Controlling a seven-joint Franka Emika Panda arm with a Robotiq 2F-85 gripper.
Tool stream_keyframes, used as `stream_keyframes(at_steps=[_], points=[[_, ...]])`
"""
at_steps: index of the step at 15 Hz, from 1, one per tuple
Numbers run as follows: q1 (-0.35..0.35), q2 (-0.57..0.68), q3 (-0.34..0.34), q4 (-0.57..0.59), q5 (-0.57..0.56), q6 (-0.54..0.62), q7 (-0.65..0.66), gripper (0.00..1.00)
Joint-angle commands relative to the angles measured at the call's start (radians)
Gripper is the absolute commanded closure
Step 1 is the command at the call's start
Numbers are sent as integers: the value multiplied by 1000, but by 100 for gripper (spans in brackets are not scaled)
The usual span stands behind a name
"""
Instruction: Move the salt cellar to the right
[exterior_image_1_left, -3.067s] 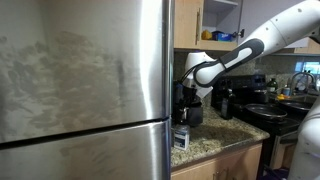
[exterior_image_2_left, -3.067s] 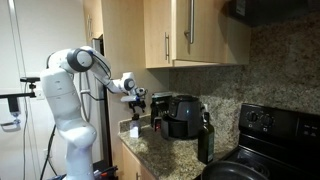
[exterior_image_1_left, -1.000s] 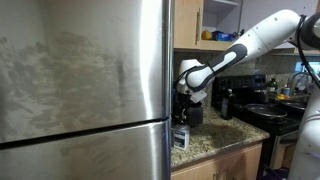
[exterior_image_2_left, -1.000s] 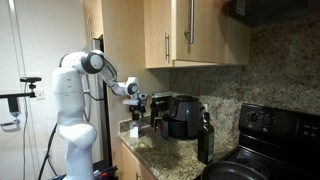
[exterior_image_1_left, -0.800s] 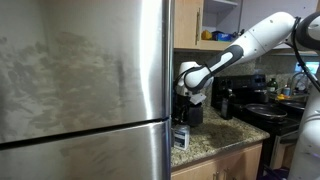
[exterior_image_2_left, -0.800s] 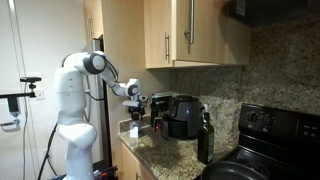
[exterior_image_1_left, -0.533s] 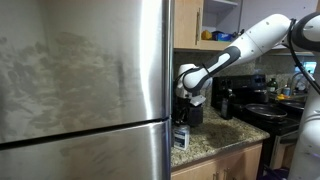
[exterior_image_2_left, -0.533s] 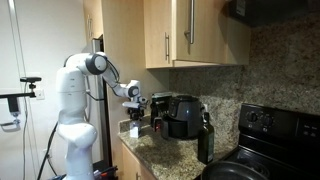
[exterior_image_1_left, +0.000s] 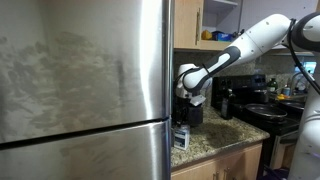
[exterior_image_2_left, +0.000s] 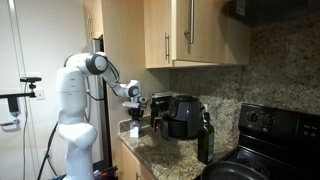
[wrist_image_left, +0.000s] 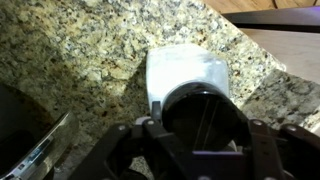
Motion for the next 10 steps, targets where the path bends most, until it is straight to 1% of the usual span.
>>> stream_keyframes(at_steps=[1,2,3,4,5,7,10], points=[[-11,-20,-2,-9,-90,5,67,63],[-16,-34,-7,-12,-127,0,103,63],[-26,-61,-16,-23,-201,-6,167,63],[-36,-81,-26,-34,-230,-7,199,63],[-57,-114,-48,-68,-230,8,215,63],[-99,-174,-92,-109,-174,7,204,63],[-169,-248,-183,-167,-65,2,159,63]])
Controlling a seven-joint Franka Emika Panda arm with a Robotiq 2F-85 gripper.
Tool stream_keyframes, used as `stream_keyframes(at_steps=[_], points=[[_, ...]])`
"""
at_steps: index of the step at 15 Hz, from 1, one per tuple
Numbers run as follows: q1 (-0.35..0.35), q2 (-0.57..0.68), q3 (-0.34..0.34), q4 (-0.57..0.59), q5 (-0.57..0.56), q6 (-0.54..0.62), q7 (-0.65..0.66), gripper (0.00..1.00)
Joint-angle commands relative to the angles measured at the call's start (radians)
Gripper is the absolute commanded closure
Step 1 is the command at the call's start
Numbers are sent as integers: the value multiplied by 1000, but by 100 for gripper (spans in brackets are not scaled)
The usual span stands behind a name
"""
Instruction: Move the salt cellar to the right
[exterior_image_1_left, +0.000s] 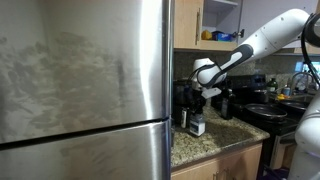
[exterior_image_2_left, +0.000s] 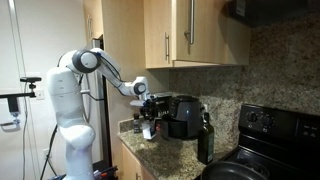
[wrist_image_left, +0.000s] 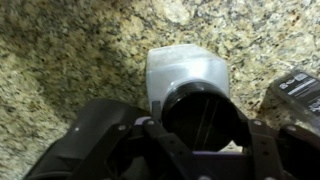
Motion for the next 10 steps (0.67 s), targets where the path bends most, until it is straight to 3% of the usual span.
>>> stream_keyframes(at_steps=[1,4,5,8,9,10], points=[[-88,-135,-96,-103,108,1,-52,63],[-156,-257,-194,-185,183,28,-100,63],[-139,-143,-148,-108,137,1,-65,38],[-171,-225,-195,-158,162,4,-98,38],[-179,-197,-201,-140,161,-13,-93,63],[-202,-176,-203,-128,148,-20,-51,63]])
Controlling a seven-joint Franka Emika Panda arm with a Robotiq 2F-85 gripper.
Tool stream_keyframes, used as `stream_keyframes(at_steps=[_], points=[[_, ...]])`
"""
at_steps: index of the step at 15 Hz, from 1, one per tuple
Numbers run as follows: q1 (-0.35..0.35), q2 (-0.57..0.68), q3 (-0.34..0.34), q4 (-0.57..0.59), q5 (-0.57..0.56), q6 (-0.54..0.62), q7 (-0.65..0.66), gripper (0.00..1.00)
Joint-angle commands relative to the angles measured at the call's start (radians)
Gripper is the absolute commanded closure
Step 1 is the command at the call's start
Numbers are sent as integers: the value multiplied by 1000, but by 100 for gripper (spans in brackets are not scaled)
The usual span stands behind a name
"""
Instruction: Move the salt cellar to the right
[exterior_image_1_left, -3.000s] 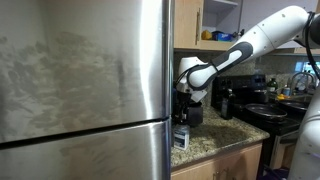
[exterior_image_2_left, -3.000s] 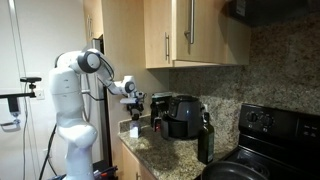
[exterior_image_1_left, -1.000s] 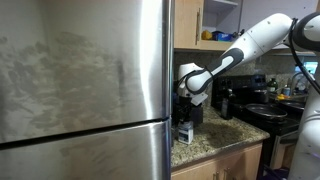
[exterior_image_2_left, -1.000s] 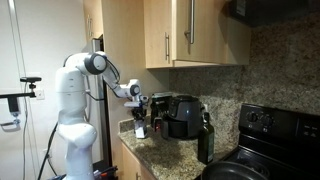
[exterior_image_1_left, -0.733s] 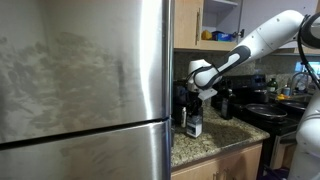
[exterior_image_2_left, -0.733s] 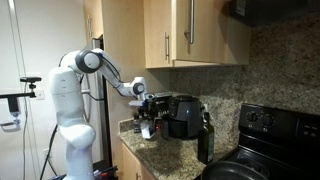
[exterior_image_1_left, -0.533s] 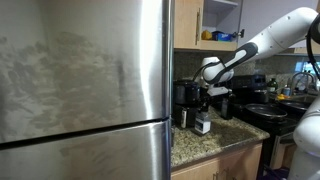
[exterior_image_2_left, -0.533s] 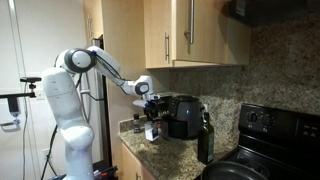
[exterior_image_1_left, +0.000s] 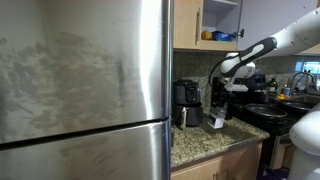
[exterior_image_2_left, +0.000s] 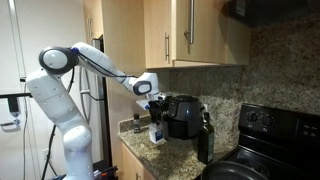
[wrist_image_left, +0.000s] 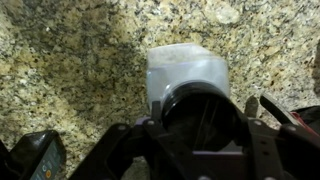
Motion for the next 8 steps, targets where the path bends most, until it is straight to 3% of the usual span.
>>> stream_keyframes(at_steps=[1,6,8], points=[[-71,83,-11,52,-20,-28,63,63],[-200,187,-79,112,-63,-47,190,63],[-232,174,-62,103,-149,-8,320,63]])
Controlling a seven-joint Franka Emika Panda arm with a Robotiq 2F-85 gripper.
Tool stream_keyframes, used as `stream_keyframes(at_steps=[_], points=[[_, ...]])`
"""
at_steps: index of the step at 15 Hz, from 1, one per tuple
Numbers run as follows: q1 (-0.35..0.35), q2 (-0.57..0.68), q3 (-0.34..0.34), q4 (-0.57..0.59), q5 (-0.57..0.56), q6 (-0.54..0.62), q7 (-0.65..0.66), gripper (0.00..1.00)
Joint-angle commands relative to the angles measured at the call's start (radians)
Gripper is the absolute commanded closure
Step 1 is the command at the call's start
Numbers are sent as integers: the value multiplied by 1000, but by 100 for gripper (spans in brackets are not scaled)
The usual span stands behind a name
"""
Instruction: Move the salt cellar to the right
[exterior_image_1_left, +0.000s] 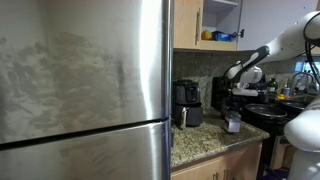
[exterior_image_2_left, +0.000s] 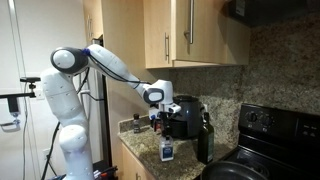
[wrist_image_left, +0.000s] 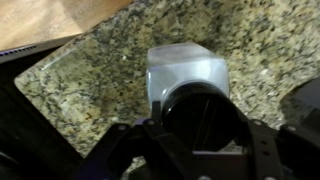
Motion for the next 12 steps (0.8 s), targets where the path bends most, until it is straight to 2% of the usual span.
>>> stream_keyframes(at_steps=[1,3,4,6,12], points=[[-24,11,1,12,-34,1,48,38],[-36,14,3,22,-72,2,113,38],[-35,14,8,24,-73,2,125,63],[-53,78,-10,78,-53,-2,168,63],[-96,220,-123,231,213,-14,177,63]])
